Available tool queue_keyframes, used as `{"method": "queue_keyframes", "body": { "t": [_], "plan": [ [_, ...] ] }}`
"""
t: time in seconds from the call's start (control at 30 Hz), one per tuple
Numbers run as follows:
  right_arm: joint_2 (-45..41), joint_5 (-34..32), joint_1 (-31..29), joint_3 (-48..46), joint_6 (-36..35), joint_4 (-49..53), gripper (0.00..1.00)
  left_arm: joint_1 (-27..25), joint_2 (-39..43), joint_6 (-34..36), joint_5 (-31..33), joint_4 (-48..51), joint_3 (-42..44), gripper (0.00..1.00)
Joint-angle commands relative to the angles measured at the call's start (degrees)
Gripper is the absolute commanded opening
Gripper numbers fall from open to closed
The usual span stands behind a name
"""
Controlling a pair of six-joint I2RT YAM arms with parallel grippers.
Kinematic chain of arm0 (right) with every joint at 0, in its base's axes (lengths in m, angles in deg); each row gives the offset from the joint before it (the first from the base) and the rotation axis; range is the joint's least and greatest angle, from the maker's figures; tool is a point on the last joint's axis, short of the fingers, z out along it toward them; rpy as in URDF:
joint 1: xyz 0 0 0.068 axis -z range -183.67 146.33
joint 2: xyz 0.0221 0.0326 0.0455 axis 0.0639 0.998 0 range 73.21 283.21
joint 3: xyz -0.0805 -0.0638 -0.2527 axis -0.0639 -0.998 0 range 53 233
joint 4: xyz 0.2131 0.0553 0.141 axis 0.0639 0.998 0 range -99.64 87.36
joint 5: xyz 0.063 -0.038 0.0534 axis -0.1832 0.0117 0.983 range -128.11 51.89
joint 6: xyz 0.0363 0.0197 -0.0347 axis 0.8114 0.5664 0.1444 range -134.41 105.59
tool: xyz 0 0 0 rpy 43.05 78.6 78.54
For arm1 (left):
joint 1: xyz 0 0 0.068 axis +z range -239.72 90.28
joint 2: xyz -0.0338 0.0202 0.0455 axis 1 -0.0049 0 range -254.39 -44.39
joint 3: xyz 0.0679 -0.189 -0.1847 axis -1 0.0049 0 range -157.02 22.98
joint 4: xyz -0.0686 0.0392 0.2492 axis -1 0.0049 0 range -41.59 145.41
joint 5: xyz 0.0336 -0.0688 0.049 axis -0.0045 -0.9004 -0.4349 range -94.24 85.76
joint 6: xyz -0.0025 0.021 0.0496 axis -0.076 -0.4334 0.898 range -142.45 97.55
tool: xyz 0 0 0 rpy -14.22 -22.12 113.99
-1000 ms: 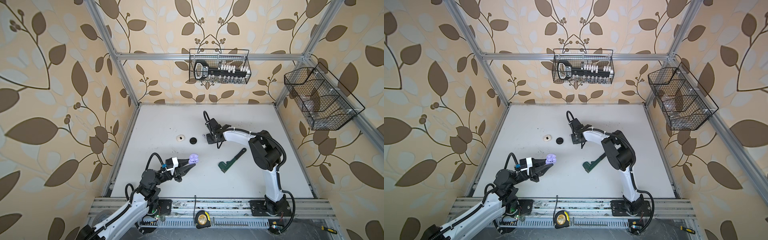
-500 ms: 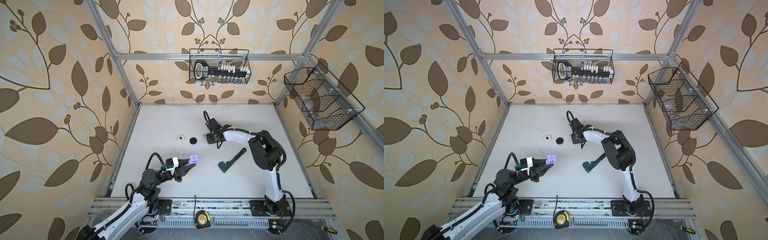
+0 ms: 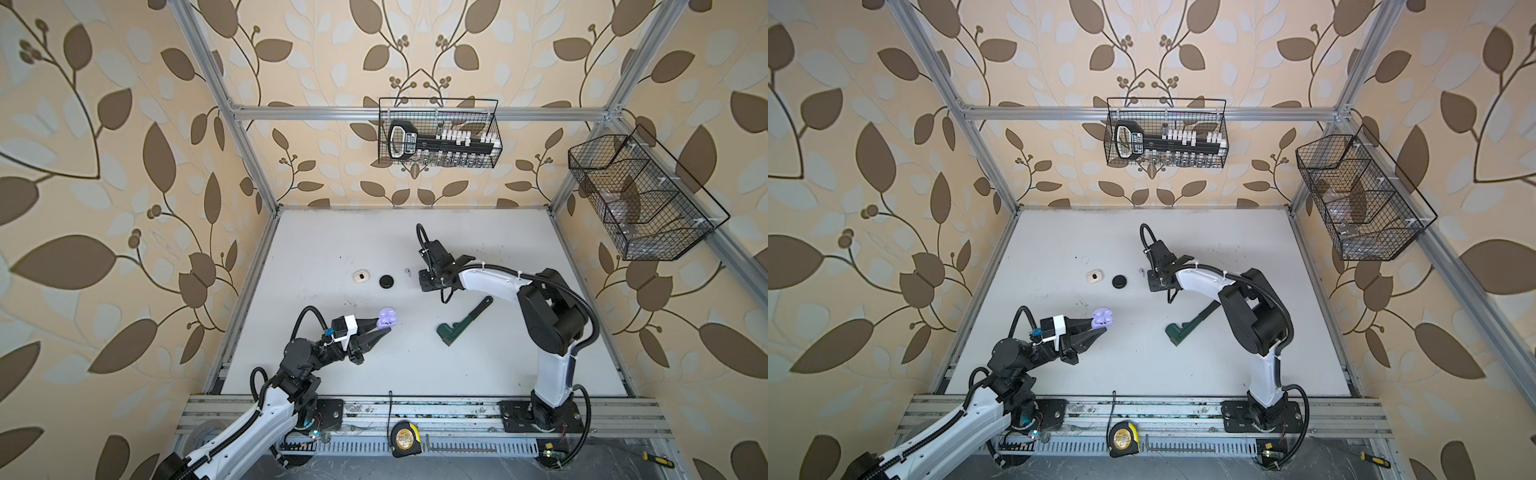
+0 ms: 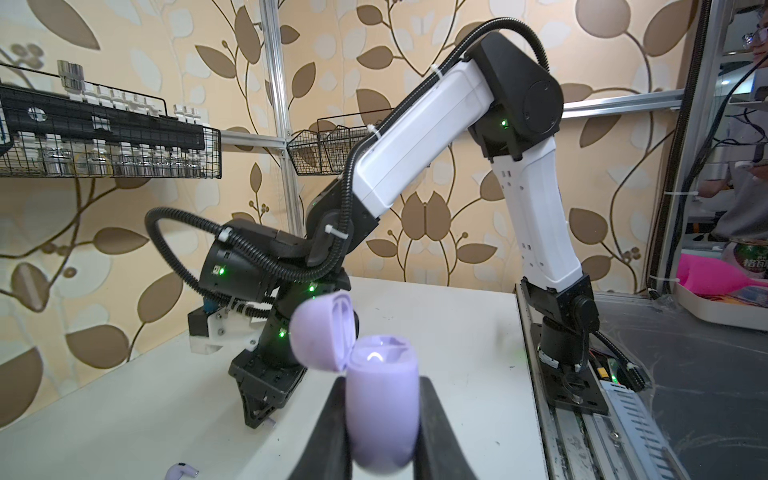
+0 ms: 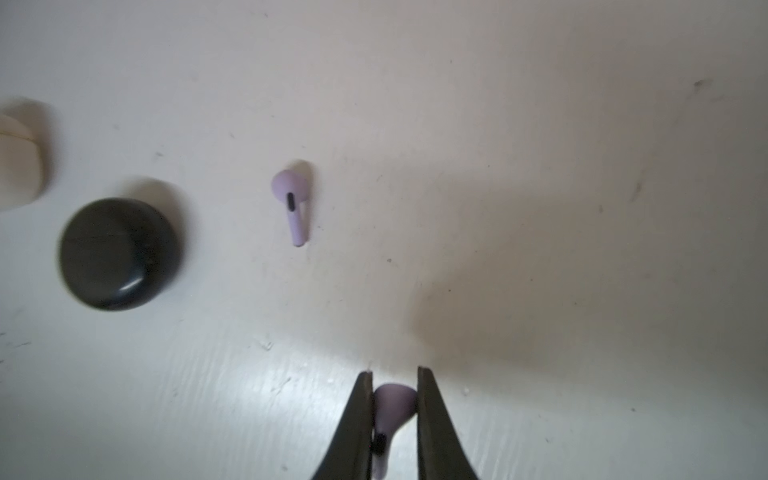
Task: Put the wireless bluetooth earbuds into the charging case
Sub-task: 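Lift the lilac earbud and carry it toward the case in the left gripper, then lower the lilac earbud into the open lilac case with the right gripper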
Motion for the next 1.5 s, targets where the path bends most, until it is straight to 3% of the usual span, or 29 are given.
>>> {"method": "queue_keyframes", "body": {
  "t": [0.0,0.27,0.4,0.7,1.07,1.47],
  "plan": [
    [-6.6,-0.8,-1.5,-2.5,2.1,-3.7,0.16,0.5,0.4,0.5,1.6,-2.1,0.0,0.00],
    [-22.5,-7.2,-8.6,-10.1,4.9,-9.5,0.15,0.3,-4.7,-0.3,4.0,-7.4,0.3,0.00],
    [-29.9,-11.4,-14.9,-14.1,6.1,-14.8,0.15,0.3,-7.6,-0.2,3.9,-9.6,0.2,0.00],
    [-39.8,-23.1,-27.5,-19.1,5.4,-22.7,0.13,0.3,-7.8,-0.1,6.1,-9.4,0.3,0.00],
    [-43.1,-27.9,-36.7,-27.2,6.6,-39.1,0.13,0.3,-7.3,-0.4,6.0,-10.5,0.8,0.00],
    [-38.8,-28.5,-39.0,-28.4,7.7,-45.6,0.13,0.3,-5.3,-0.8,3.5,-11.0,1.2,0.00]
  ]
}}
